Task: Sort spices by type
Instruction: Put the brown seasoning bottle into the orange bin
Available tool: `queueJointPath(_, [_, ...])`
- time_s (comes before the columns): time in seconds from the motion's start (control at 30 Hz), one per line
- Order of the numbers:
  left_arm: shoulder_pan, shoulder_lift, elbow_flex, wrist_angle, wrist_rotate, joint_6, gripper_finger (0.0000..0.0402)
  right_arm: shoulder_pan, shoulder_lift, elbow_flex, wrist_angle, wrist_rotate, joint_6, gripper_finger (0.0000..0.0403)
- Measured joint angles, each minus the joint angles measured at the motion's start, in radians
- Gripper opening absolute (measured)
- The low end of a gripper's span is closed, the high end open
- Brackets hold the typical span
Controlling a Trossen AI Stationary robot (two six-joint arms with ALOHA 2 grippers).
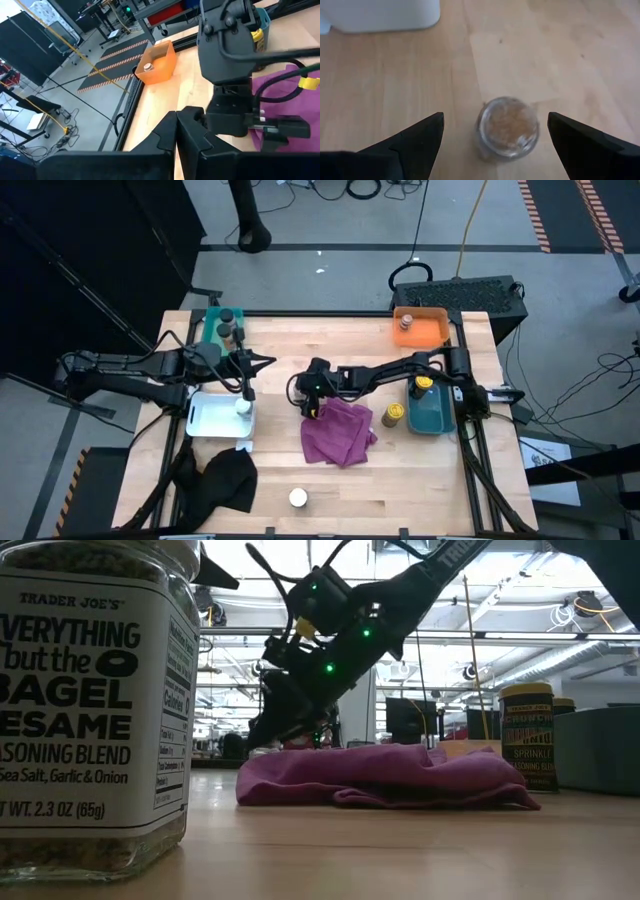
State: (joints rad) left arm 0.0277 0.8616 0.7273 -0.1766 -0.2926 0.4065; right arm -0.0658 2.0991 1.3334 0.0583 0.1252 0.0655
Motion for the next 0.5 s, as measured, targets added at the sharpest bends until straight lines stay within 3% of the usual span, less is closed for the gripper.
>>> queueJointPath(0.2, [0.0,0.0,0.0,0.0,0.001,0.0,0.0015,0.0,0.0,0.0,0.006,0.003,0.001,0.0309])
queueJointPath(0.5, [0.0,0.0,0.0,0.001,0.001,-0.002,0.0015,0.0,0.0,0.0,0.003,0.003,0.005,0.0171])
